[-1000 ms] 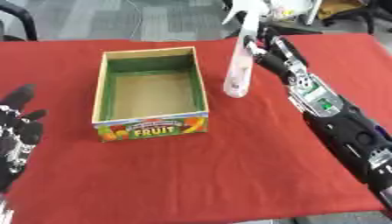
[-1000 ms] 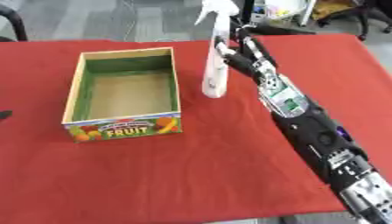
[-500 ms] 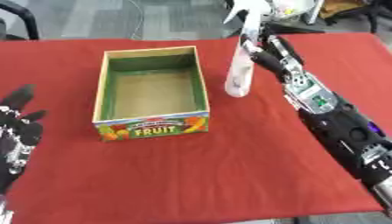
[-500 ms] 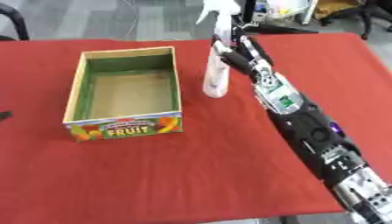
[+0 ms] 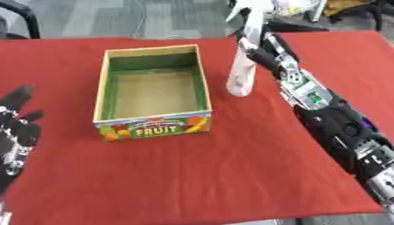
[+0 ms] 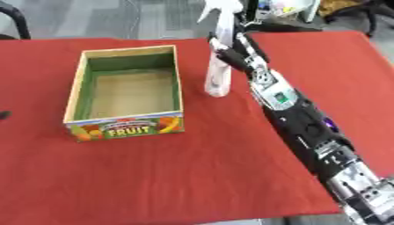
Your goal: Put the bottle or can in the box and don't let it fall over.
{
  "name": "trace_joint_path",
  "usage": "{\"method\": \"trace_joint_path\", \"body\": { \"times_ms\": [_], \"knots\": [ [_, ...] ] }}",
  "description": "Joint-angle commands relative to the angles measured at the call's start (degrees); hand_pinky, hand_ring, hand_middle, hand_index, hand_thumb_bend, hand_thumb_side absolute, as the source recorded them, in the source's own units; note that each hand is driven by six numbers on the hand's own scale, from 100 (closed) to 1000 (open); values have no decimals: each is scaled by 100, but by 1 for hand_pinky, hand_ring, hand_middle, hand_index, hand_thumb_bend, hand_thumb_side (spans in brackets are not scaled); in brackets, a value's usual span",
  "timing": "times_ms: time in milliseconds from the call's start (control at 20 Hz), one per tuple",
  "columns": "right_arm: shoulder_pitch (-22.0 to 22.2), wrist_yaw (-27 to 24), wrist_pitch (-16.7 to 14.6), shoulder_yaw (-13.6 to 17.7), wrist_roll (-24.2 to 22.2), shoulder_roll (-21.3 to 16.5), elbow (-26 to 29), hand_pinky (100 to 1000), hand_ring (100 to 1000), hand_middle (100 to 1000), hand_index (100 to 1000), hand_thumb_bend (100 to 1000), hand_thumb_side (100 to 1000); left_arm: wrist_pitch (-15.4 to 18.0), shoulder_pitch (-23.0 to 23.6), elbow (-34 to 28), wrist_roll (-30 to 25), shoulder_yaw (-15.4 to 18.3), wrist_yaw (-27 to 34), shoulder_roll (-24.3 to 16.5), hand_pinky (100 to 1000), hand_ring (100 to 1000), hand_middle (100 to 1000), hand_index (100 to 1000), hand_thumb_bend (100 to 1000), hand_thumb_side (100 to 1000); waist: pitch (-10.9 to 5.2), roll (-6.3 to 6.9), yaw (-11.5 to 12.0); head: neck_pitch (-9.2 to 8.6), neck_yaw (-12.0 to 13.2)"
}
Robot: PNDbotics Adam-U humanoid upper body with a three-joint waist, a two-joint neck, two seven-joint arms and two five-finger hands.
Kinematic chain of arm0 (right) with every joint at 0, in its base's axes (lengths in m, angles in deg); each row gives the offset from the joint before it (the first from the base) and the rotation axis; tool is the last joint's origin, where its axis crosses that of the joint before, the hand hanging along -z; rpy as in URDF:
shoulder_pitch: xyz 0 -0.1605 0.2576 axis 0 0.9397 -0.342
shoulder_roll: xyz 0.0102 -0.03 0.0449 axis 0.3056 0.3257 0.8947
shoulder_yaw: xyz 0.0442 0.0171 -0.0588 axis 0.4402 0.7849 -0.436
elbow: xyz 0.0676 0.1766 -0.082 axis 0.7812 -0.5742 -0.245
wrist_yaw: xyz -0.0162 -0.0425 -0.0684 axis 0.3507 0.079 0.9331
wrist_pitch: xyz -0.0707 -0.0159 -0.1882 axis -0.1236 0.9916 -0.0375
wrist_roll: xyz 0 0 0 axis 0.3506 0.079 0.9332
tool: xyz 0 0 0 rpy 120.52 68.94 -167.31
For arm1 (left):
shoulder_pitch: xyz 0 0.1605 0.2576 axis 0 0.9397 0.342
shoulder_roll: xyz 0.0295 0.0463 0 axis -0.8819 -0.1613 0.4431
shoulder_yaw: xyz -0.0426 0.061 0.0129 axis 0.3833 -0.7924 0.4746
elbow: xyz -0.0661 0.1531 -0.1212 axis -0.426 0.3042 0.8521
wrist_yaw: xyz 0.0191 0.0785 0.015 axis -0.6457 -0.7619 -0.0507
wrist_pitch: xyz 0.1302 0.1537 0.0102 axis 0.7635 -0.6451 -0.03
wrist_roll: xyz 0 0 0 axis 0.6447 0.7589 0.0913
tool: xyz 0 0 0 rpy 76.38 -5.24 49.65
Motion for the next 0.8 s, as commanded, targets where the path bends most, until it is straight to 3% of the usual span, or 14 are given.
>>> {"method": "trace_joint_path", "body": {
  "times_ms": [50,300,550,700,750,800],
  "knots": [
    [-173,68,-39,85,22,-60,-52,860,1000,1000,1000,100,512,3,-85,-94,-19,-7,-2,-13,840,1000,910,908,566,681,-55,11,22,-78,-31],
    [-243,127,-76,116,101,-22,-198,845,989,1000,1000,100,475,3,-104,-105,-23,-10,-5,-10,840,1000,910,908,566,681,-27,20,63,-91,-57],
    [-292,233,-121,155,339,8,-317,806,922,1000,974,100,470,1,-120,-109,-30,-15,-7,-4,840,1000,910,908,566,682,-5,24,100,-102,-101],
    [-290,315,-139,180,619,13,-346,680,764,1000,837,100,470,0,-122,-112,-26,-12,-5,-4,840,1000,909,908,565,683,1,27,104,-101,-105],
    [-288,339,-138,187,740,17,-351,670,753,1000,798,100,470,-2,-123,-112,-26,-13,-4,-5,840,1000,910,908,565,684,2,27,103,-100,-107],
    [-288,349,-136,198,872,24,-354,571,637,1000,683,100,470,-2,-124,-112,-28,-14,-4,-4,841,1000,910,908,564,685,2,28,101,-100,-107]
  ]
}}
